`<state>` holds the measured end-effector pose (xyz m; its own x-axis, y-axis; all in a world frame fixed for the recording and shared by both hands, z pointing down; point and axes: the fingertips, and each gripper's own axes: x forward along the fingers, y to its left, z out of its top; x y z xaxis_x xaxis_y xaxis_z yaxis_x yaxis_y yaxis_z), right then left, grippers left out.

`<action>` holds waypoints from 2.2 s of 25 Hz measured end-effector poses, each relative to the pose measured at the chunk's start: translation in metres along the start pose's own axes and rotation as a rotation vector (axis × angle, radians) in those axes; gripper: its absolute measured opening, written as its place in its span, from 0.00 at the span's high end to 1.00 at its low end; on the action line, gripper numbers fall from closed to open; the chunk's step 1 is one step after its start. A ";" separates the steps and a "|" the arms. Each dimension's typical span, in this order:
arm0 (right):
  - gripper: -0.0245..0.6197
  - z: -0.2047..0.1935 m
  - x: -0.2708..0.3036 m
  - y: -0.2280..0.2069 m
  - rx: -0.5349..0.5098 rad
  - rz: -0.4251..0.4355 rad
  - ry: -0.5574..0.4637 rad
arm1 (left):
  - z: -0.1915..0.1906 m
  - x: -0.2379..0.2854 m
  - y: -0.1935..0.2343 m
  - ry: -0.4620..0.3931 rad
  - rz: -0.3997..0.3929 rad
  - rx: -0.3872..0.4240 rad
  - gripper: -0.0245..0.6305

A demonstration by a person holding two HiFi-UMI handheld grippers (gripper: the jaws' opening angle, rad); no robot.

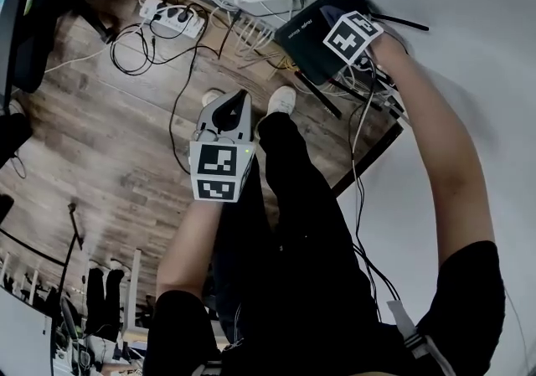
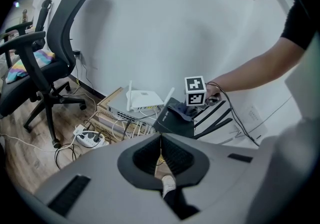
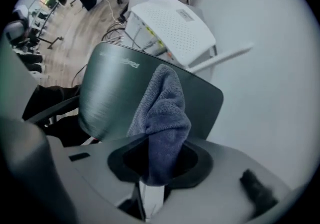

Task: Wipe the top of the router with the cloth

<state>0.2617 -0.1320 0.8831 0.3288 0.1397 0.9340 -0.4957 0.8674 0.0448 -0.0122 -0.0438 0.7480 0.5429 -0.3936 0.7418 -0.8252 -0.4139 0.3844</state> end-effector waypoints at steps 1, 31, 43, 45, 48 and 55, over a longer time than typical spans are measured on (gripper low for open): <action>0.80 0.003 -0.002 0.010 -0.027 0.030 -0.002 | 0.000 0.001 -0.001 -0.002 0.000 0.000 0.94; 0.80 -0.008 0.005 0.001 0.267 0.140 -0.093 | -0.008 0.003 -0.040 -0.012 0.020 0.014 0.94; 0.81 0.013 -0.116 -0.009 0.302 -0.102 -0.554 | 0.042 -0.056 -0.062 -0.083 0.062 -0.010 0.94; 0.81 0.012 -0.163 -0.008 0.350 -0.134 -0.676 | 0.067 -0.078 -0.063 -0.123 0.077 -0.026 0.94; 0.81 0.000 -0.235 0.000 0.393 -0.228 -0.841 | 0.104 -0.111 -0.067 -0.175 0.099 -0.028 0.94; 0.81 -0.051 -0.369 0.025 0.587 -0.298 -1.098 | 0.184 -0.189 -0.086 -0.315 0.155 -0.043 0.94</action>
<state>0.1689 -0.1372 0.5212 -0.2062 -0.7321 0.6492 -0.8886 0.4179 0.1890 -0.0149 -0.0845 0.4740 0.4262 -0.6859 0.5898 -0.9039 -0.2967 0.3081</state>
